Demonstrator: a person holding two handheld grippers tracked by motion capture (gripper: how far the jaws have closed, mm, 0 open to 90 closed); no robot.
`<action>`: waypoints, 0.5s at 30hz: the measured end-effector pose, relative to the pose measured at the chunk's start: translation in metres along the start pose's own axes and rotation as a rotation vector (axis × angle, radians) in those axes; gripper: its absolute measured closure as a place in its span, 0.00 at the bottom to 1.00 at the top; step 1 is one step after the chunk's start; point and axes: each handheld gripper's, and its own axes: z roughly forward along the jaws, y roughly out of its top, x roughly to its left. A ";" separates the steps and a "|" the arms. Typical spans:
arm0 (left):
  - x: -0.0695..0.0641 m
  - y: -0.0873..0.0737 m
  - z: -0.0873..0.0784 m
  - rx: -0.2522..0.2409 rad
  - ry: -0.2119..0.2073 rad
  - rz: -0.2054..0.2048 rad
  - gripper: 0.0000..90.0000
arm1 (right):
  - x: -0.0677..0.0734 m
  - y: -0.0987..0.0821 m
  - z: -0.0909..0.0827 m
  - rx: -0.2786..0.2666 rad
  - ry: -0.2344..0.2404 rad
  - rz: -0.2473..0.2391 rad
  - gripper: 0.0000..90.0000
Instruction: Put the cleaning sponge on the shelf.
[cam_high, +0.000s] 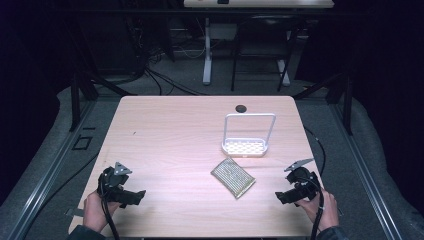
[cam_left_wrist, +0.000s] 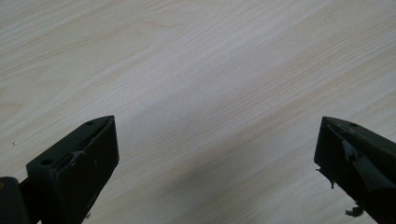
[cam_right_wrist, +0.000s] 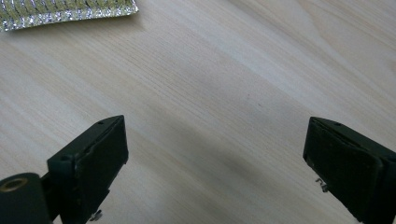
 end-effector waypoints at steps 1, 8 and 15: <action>0.000 0.000 0.000 0.002 -0.004 0.001 0.00 | 0.001 0.000 0.000 -0.001 0.008 0.006 0.06; 0.000 0.000 0.000 0.000 0.000 -0.001 0.00 | 0.004 0.005 -0.002 -0.015 0.015 -0.001 0.06; 0.000 0.000 0.000 0.003 -0.003 -0.001 0.00 | 0.009 0.011 -0.001 -0.017 0.031 -0.016 0.06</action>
